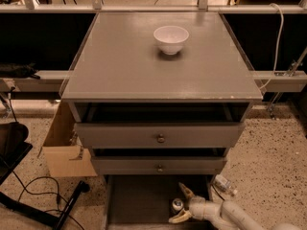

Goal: Place redbull can into bottom drawer

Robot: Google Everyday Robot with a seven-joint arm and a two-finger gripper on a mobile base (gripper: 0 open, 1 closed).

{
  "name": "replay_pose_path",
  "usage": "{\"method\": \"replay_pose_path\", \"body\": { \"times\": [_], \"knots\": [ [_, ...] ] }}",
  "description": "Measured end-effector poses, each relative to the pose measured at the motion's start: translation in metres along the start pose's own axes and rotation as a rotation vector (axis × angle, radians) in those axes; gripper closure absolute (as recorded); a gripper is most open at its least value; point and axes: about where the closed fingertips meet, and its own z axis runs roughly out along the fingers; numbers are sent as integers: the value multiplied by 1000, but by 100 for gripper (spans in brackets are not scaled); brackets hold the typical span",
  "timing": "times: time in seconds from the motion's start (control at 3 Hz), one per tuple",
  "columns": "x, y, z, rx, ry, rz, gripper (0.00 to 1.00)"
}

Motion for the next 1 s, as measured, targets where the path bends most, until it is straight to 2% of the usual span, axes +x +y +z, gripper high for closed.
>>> {"method": "replay_pose_path", "body": {
  "times": [0.33, 1.0],
  "knots": [
    [-14, 13, -30, -31, 36, 8, 0],
    [-77, 73, -134, -127, 230, -5, 0]
  ]
}}
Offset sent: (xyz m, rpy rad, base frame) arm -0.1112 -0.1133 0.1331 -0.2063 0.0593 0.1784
